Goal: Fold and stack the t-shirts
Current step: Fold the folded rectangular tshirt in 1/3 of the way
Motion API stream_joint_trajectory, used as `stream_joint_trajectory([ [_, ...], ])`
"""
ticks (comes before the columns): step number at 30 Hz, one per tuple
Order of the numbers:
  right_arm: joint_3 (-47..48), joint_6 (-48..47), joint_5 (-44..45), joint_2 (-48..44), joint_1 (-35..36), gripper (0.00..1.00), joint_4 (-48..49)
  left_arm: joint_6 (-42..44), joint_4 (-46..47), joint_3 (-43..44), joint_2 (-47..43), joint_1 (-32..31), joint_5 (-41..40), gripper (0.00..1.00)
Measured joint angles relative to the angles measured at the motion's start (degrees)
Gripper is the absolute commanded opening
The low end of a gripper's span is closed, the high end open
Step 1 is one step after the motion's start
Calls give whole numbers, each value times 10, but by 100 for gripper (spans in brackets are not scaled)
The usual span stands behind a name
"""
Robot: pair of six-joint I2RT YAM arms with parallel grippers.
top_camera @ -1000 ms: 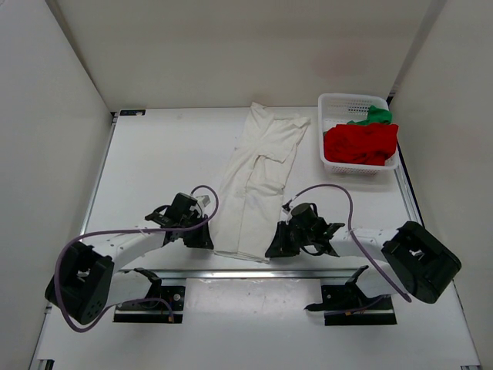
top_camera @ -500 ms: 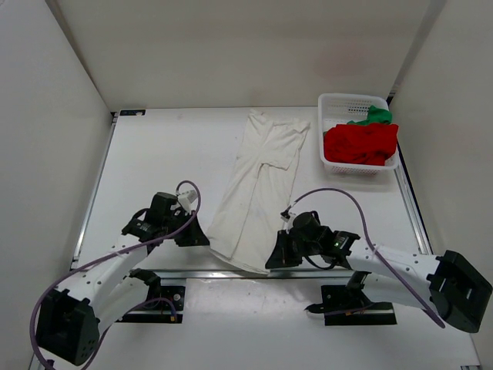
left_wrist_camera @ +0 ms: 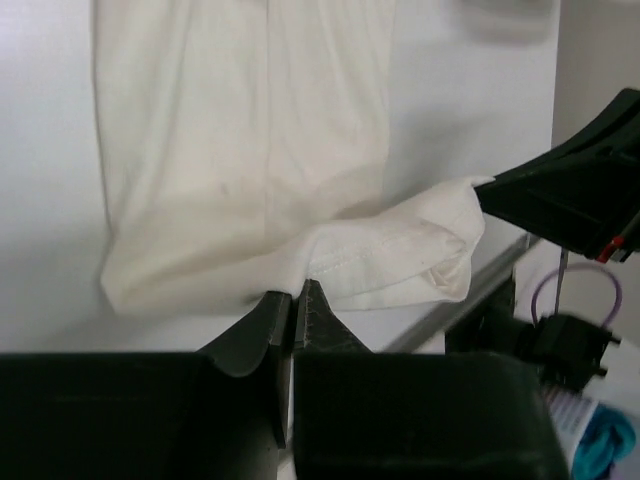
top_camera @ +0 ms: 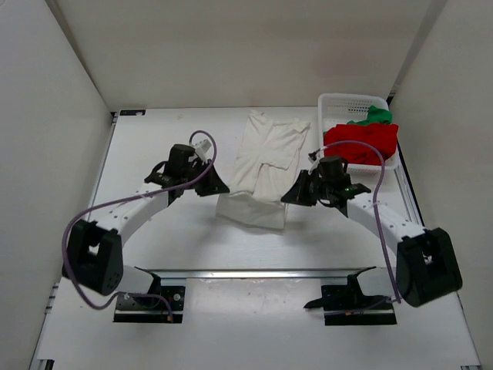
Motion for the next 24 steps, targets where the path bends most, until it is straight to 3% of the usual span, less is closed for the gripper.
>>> stream_joint_trajectory([
  [11, 188, -89, -5, 241, -110, 0, 6, -12, 33, 282, 328, 10, -51, 1],
  [19, 253, -102, 6, 333, -125, 1, -2, -19, 25, 378, 451, 23, -55, 10],
  [24, 289, -104, 19, 358, -124, 8, -13, -38, 54, 376, 454, 32, -53, 36],
])
